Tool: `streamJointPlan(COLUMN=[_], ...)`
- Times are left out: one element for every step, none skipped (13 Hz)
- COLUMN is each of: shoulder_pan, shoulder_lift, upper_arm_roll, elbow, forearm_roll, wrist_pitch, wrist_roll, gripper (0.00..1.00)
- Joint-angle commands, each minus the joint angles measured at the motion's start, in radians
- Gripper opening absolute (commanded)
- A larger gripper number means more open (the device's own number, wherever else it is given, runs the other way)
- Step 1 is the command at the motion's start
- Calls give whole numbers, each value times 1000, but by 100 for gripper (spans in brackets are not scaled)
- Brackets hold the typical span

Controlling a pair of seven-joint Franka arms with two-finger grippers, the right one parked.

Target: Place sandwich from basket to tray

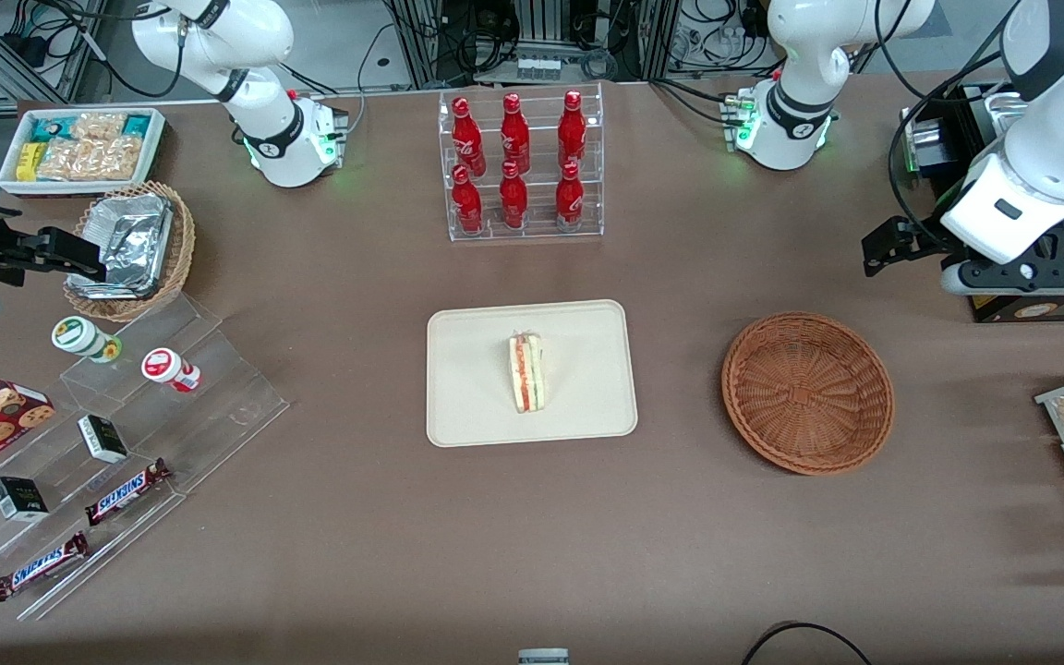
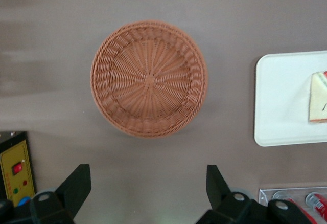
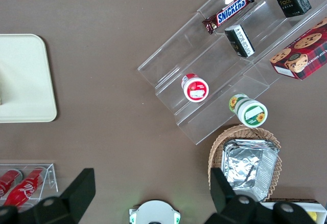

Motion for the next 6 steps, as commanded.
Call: streamJointPlan(shoulder_pan=[-81, -99, -108, -112, -112, -112], shoulder_lift=[53, 58, 62, 64, 64, 62], upper_arm_roll=[79, 98, 106, 109, 116, 126], elbow=[94, 103, 108, 108, 109, 109], forearm_roll=[-4, -4, -4, -4, -4, -4], wrist_pitch=[-23, -24, -24, -24, -24, -24], wrist_roll=[10, 11, 11, 12, 12, 12], gripper=[100, 100, 100, 100, 100, 100])
